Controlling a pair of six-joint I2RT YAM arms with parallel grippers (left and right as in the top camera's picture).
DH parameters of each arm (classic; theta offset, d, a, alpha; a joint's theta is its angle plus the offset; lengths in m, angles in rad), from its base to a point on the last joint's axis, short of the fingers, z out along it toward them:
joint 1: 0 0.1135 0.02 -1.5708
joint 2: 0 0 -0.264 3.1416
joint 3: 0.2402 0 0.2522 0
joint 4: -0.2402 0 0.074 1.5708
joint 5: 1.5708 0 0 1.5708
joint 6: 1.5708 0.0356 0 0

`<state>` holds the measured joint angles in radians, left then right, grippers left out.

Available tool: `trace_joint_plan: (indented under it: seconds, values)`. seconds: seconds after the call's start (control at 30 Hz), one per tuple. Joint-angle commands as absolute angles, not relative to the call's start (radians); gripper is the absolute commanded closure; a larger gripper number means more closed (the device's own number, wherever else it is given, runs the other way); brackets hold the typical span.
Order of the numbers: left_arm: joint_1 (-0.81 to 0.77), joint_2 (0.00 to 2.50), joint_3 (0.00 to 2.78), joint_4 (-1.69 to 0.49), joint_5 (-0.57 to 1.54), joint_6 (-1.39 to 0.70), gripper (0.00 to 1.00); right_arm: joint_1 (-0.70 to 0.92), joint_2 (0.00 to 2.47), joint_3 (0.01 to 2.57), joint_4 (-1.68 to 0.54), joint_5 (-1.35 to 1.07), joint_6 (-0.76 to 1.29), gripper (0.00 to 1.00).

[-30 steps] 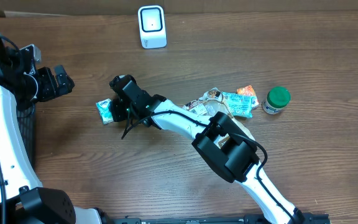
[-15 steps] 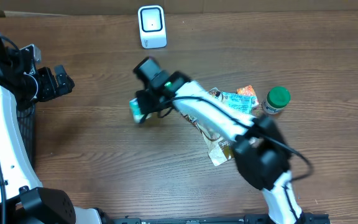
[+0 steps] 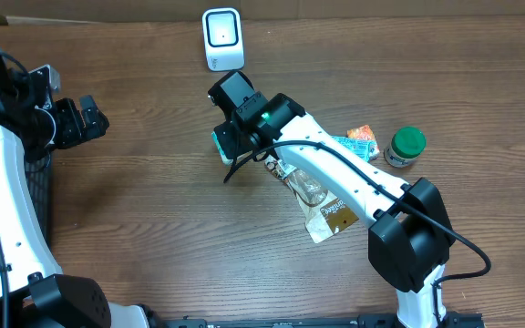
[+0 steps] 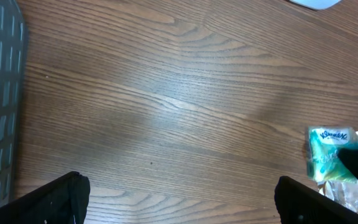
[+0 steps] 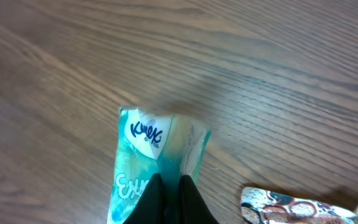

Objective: Scan the item barcode
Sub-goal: 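Close the right gripper on the Kleenex pack's end, then lift the Kleenex pack and swing it up toward the white scanner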

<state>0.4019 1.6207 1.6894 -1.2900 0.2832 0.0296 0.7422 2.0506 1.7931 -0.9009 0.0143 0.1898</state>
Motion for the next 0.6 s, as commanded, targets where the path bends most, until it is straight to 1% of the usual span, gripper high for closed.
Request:
trace_joint_plan:
  seconds: [0.0, 0.13, 0.33, 0.47, 0.57]
  values:
    - [0.404, 1.616, 1.692, -1.289, 0.284, 0.042, 0.01, 0.729, 2.055, 1.795, -0.897, -0.169, 0.148, 0.96]
    - [0.403, 1.616, 1.692, -1.289, 0.284, 0.042, 0.01, 0.677, 2.055, 1.795, -0.898, -0.432, 0.148, 0.96]
    - [0.404, 1.616, 1.692, -1.289, 0.284, 0.042, 0.01, 0.593, 2.054, 1.802, -0.888, -0.752, 0.147, 0.96]
    - [0.404, 1.616, 1.692, -1.289, 0.284, 0.042, 0.00, 0.517, 2.054, 1.802, -0.883, -1.036, 0.148, 0.96]
    - [0.404, 1.616, 1.692, -1.289, 0.284, 0.042, 0.00, 0.466, 2.054, 1.802, -0.884, -1.196, 0.148, 0.96]
